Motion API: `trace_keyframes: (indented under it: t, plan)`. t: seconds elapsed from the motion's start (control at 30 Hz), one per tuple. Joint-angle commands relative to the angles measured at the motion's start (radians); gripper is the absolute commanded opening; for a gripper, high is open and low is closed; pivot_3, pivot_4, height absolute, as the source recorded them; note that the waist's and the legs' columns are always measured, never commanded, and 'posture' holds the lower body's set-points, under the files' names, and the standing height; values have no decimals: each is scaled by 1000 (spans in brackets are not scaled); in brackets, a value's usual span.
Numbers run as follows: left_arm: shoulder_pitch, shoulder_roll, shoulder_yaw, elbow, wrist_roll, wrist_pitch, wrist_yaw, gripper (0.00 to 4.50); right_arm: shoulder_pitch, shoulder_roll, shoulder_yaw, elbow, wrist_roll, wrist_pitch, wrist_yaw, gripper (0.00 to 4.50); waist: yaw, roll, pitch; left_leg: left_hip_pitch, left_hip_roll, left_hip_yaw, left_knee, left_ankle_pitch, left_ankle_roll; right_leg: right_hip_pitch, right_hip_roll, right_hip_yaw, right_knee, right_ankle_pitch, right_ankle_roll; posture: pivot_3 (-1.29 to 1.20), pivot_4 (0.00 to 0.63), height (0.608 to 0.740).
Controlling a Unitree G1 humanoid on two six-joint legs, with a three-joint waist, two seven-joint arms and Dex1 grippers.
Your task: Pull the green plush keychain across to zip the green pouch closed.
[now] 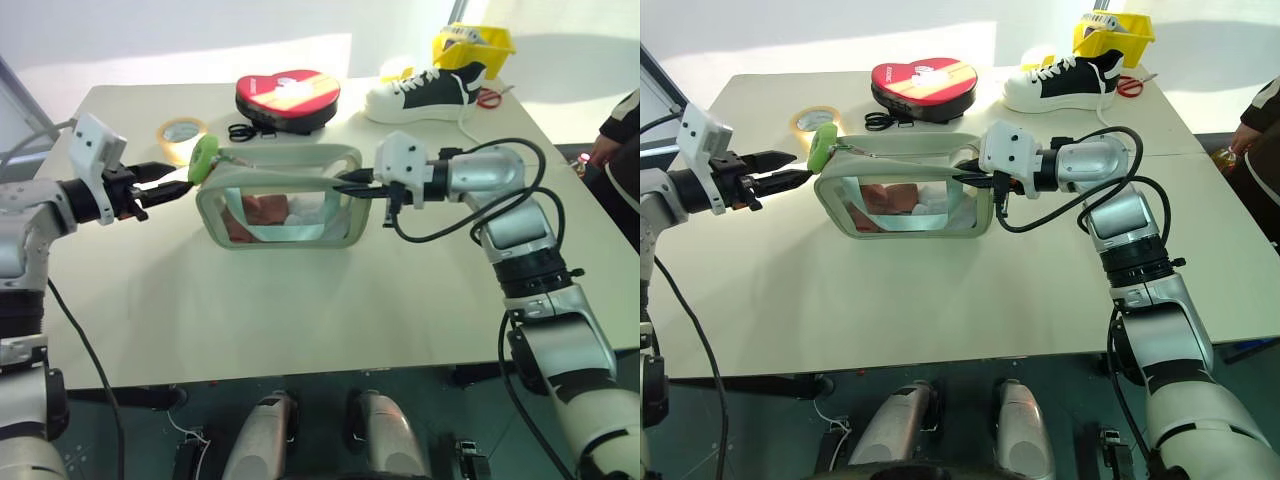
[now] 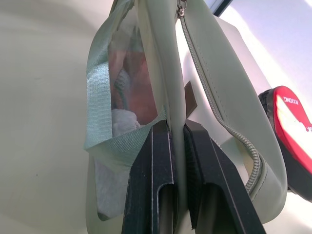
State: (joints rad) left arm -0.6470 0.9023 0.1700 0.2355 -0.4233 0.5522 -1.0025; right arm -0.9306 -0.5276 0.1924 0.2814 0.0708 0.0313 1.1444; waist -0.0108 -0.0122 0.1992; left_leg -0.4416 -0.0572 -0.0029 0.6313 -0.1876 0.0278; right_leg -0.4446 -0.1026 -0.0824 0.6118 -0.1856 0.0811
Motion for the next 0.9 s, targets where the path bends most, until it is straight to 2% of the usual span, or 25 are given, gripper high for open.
trace_keyframes:
  t: [0.03, 0.07, 0.43, 0.53, 0.67, 0.9]
  plan:
    - [-40, 6, 8, -12, 2, -23, -14, 448, -42, 7, -15, -35, 11, -2, -14, 0, 1, 0, 0, 0, 0, 0, 0, 0, 0, 0, 0, 0, 0, 0, 0, 0, 150, 740]
    - [-47, 5, 9, -14, 0, -23, -15, 68, -43, 8, -15, -34, 11, -1, -14, 0, 2, 0, 0, 0, 0, 0, 0, 0, 0, 0, 0, 0, 0, 0, 0, 0, 150, 740]
    - [-98, -2, 4, -15, -6, 7, -22, 68, -45, 14, -17, -32, 6, 1, -19, 0, -1, 0, 0, 0, 0, 0, 0, 0, 0, 0, 0, 0, 0, 0, 0, 0, 150, 740]
    - [-89, -3, 7, -23, -12, 7, -40, 939, -44, 13, -17, -35, 5, 2, -20, 0, -1, 0, 0, 0, 0, 0, 0, 0, 0, 0, 1, 0, 0, 0, 0, 0, 150, 740]
    - [-99, -11, 5, -11, 3, 12, -18, 2944, -39, 11, -16, -40, 6, 5, -20, 0, 0, 0, 0, 0, 0, 0, 0, 0, 0, 0, 0, 0, 0, 0, 0, 0, 150, 740]
    - [-81, -29, -16, 1, 31, -22, -13, 2944, -33, 12, -15, -55, 7, 10, -21, 0, 0, 0, 0, 0, 0, 0, 0, 0, 0, 0, 0, 0, 0, 0, 0, 0, 150, 740]
